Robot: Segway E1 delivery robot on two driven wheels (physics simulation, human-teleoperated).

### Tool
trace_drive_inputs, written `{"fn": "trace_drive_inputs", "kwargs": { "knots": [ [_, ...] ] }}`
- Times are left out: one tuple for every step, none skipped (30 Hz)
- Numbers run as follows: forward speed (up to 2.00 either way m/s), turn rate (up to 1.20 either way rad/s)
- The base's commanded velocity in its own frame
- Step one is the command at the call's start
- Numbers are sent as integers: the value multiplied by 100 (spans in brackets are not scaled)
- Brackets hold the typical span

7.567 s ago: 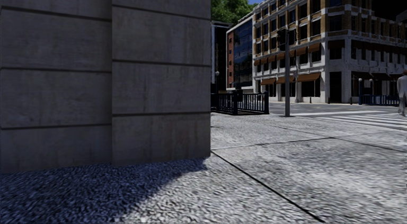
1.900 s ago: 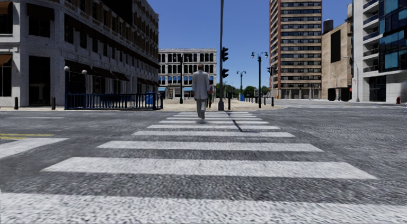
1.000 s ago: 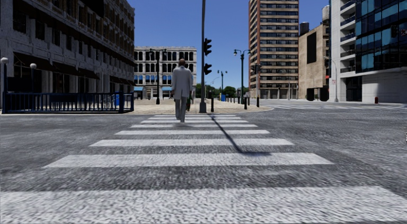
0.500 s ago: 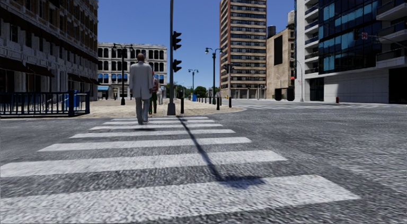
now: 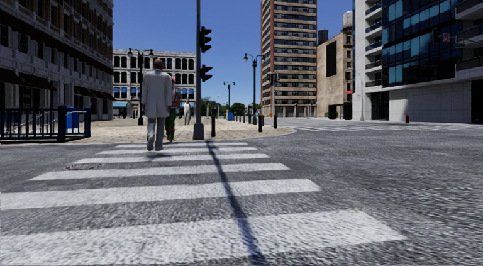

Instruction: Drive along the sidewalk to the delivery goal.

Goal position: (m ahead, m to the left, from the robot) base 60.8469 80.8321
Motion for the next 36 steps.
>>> {"fn": "trace_drive_inputs", "kwargs": {
  "knots": [
    [200, 0],
    [200, 0],
    [200, 0],
    [200, 0],
    [200, 0],
    [200, 0],
    [200, 0],
    [200, 0],
    [200, 0],
    [200, 0],
    [200, 0],
    [200, 0],
    [200, 0],
    [200, 0],
    [200, 0],
    [200, 0],
    [200, 0],
    [200, 0],
    [200, 0],
    [200, 0],
    [200, 0],
    [200, 0],
    [200, 0],
    [200, 0],
    [200, 0],
    [200, 0],
    [200, 0],
    [200, 0],
    [200, 0],
    [200, 0],
    [200, 0],
    [200, 0],
    [200, 0],
    [200, 0],
    [200, 2],
    [200, 2]
  ]
}}
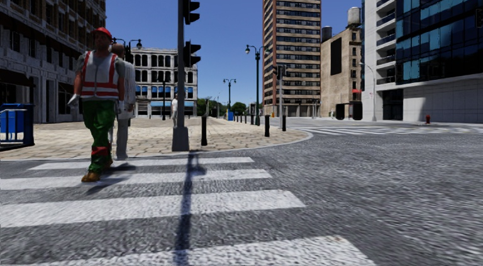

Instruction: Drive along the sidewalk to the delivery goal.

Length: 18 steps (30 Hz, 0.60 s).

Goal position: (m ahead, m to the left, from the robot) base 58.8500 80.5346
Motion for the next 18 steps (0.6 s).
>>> {"fn": "trace_drive_inputs", "kwargs": {
  "knots": [
    [200, 7],
    [200, 12],
    [200, 17],
    [200, 19],
    [200, 19],
    [200, 22],
    [200, 23],
    [200, 25],
    [200, 25],
    [200, 28],
    [195, 28],
    [190, 28],
    [184, 28],
    [184, 28],
    [176, 29],
    [170, 35],
    [168, 38],
    [167, 40]
  ]
}}
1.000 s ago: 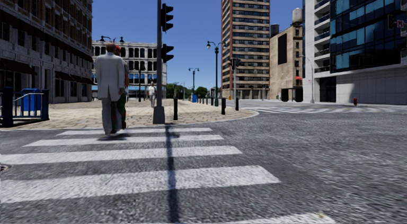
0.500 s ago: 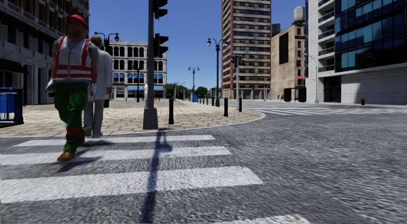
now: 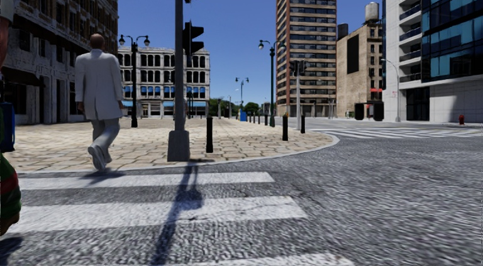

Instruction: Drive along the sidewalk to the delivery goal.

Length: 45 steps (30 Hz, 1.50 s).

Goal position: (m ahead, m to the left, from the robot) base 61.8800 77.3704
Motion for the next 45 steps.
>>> {"fn": "trace_drive_inputs", "kwargs": {
  "knots": [
    [167, 40],
    [167, 40],
    [167, 40],
    [167, 40],
    [167, 41],
    [167, 41],
    [167, 43],
    [167, 44],
    [167, 44],
    [167, 44],
    [167, 46],
    [167, 48],
    [167, 50],
    [167, 54],
    [167, 54],
    [167, 56],
    [167, 60],
    [167, 63],
    [167, 66],
    [167, 66],
    [167, 67],
    [167, 67],
    [166, 68],
    [166, 68],
    [165, 68],
    [165, 68],
    [164, 68],
    [164, 68],
    [164, 68],
    [164, 68],
    [164, 68],
    [164, 68],
    [164, 68],
    [164, 68],
    [164, 68],
    [164, 68],
    [164, 68],
    [164, 68],
    [164, 68],
    [164, 68],
    [164, 68],
    [164, 68],
    [164, 68],
    [164, 68],
    [164, 68]
  ]
}}
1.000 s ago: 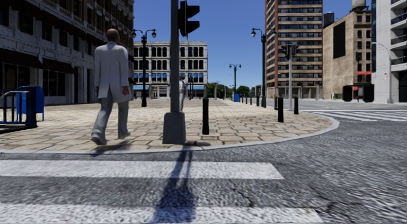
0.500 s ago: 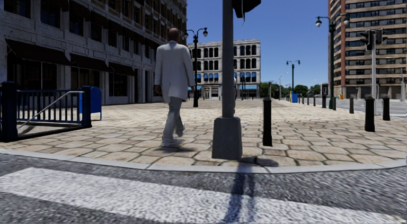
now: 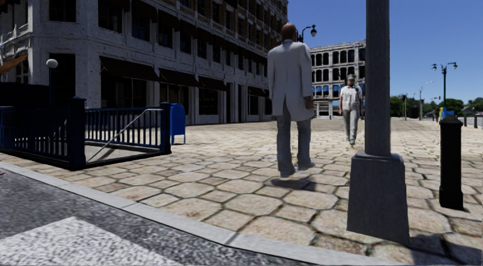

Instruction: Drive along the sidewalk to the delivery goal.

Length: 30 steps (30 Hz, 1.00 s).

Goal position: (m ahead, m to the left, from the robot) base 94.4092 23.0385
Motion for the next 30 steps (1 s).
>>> {"fn": "trace_drive_inputs", "kwargs": {
  "knots": [
    [164, 68],
    [164, 67],
    [164, 60],
    [164, 52],
    [164, 36],
    [164, 36],
    [164, 12],
    [164, 0],
    [164, 0],
    [164, 0],
    [164, 0],
    [164, 0],
    [164, 0],
    [164, 0],
    [164, 0],
    [164, 0],
    [164, 0],
    [164, 0],
    [164, 0],
    [164, 0],
    [164, 0],
    [164, 0],
    [164, 0],
    [164, 0],
    [164, 0],
    [164, 0],
    [164, 0],
    [164, 0],
    [164, 0],
    [164, 0]
  ]
}}
